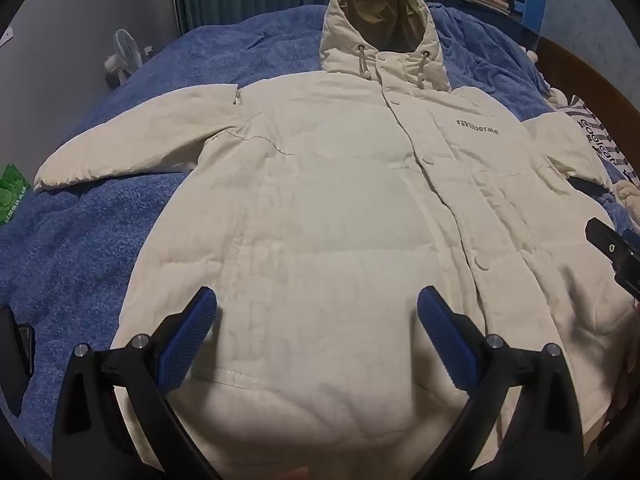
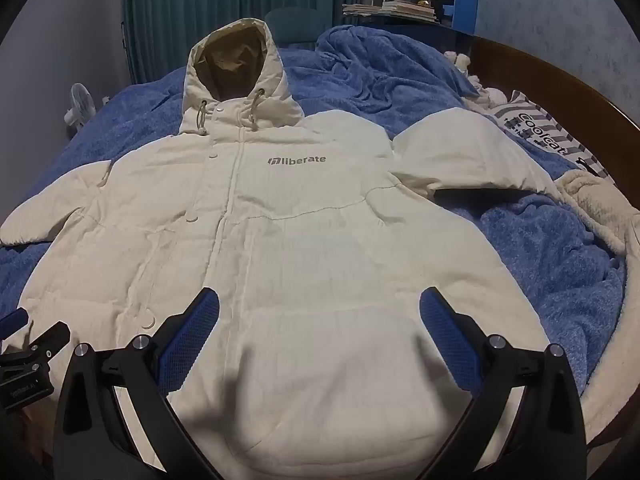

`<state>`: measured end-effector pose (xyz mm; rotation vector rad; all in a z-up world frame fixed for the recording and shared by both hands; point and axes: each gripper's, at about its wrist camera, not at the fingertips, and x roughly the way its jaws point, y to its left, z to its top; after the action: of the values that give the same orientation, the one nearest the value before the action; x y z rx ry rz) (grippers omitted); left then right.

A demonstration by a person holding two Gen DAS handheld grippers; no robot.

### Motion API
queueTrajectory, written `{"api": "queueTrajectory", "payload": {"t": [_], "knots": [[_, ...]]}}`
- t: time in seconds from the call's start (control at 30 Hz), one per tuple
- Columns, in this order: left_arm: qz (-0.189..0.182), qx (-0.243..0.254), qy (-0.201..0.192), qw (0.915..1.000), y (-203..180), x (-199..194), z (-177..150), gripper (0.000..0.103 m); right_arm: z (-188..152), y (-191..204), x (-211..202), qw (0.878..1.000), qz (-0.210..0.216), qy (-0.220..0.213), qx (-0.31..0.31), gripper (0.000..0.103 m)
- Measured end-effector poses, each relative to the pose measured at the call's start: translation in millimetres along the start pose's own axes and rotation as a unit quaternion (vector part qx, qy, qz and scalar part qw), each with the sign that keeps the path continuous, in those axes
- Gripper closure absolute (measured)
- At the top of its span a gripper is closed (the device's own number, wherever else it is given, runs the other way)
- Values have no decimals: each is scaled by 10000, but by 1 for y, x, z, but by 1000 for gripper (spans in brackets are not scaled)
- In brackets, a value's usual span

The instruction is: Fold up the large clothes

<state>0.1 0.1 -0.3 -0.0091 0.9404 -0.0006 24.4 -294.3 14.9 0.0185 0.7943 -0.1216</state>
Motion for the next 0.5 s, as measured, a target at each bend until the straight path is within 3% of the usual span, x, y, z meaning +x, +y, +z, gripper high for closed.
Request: {"api": "queueTrajectory", "payload": {"t": [0.5], "knots": [[22, 37, -13, 10000, 8, -2, 3, 7, 0, -1, 2, 10000, 5, -10, 15, 6]]}}
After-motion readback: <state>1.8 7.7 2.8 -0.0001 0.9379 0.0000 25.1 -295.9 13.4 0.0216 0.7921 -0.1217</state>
